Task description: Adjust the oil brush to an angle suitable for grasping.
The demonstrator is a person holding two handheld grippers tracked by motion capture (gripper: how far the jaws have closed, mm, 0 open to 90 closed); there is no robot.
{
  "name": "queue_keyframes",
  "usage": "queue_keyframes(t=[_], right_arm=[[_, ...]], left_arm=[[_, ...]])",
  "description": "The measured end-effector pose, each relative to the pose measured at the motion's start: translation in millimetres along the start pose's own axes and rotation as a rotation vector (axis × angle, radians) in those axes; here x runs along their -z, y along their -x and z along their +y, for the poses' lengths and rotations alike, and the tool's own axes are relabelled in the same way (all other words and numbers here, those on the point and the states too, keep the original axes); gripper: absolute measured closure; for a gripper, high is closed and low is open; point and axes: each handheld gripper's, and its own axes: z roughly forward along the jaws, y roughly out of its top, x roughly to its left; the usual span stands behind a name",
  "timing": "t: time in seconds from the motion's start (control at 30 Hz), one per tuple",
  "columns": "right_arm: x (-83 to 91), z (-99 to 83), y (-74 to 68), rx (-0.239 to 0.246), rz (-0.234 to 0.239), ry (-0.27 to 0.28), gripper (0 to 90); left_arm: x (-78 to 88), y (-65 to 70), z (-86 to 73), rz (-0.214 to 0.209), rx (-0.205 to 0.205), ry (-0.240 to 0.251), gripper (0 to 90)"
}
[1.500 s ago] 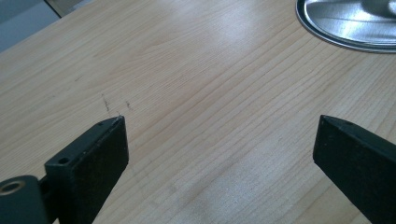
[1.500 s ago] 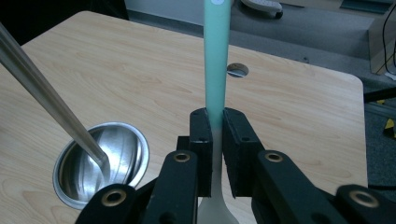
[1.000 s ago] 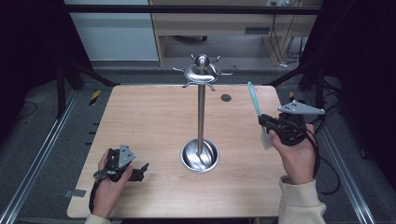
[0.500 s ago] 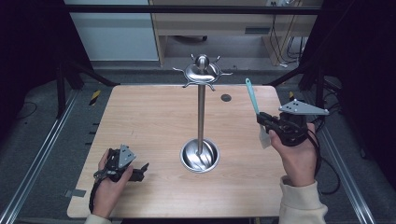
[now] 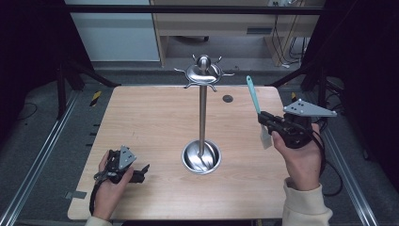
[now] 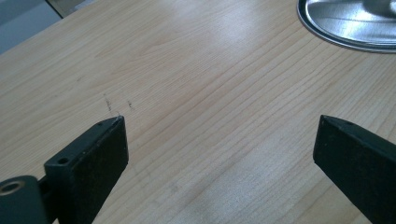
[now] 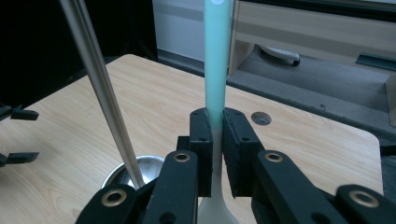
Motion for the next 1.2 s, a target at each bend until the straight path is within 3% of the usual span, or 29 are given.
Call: queue_keyframes(t=[0.8, 1.2], right_arm=[[23.7, 12.7, -12.5, 0.019, 0.081, 0.087, 82.9], [32.3, 16.6, -22.2, 0.045, 0.148, 0.120, 82.9]], left_arm=[[-0.1, 0.0, 0.4, 0.001, -0.005, -0.002, 2.8], [0.1, -0.3, 0.2, 0.000, 0.002, 0.002, 2.8]])
